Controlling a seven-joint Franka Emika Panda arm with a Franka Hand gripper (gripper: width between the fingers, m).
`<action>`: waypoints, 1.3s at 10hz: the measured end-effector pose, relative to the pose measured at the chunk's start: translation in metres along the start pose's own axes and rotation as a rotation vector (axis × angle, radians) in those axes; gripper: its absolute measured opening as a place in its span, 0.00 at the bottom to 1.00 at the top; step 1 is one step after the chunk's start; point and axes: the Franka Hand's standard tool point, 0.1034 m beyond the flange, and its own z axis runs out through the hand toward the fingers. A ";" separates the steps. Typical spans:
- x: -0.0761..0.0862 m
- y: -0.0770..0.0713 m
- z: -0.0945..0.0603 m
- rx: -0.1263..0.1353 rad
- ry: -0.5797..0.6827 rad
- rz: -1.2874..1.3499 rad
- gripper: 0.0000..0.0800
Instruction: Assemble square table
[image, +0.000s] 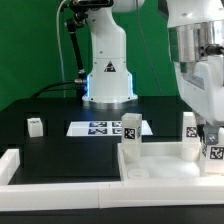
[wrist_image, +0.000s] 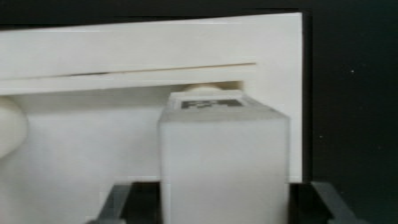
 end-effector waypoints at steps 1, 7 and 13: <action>0.000 0.000 0.000 -0.001 0.001 0.056 0.36; -0.006 0.003 0.002 -0.013 0.055 -0.489 0.78; -0.018 0.002 0.005 -0.029 0.099 -1.187 0.81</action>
Offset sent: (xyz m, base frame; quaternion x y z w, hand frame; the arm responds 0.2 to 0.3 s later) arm -0.0123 0.0000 -0.0037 -0.0027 0.1153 -0.3151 0.9420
